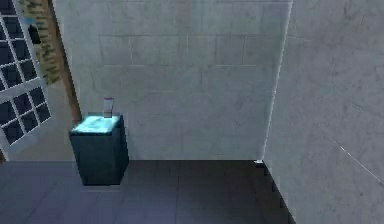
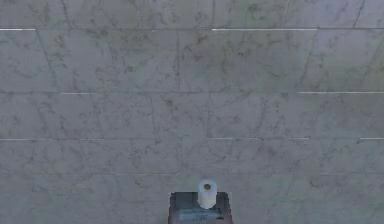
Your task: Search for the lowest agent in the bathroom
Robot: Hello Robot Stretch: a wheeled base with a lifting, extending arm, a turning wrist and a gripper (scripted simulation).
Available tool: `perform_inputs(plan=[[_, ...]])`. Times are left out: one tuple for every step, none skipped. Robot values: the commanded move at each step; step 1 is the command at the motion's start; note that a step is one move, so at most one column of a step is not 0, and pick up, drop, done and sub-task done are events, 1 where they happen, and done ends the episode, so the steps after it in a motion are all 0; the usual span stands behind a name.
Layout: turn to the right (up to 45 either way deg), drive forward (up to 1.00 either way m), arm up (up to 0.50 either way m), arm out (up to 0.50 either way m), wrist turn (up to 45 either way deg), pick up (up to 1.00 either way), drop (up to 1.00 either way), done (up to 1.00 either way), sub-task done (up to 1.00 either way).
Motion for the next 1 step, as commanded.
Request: perform_inputs(plan=[[0.0, 1.00, 0.00, 0.00, 0.0, 0.00, 0.00, 0.00, 0.00]])
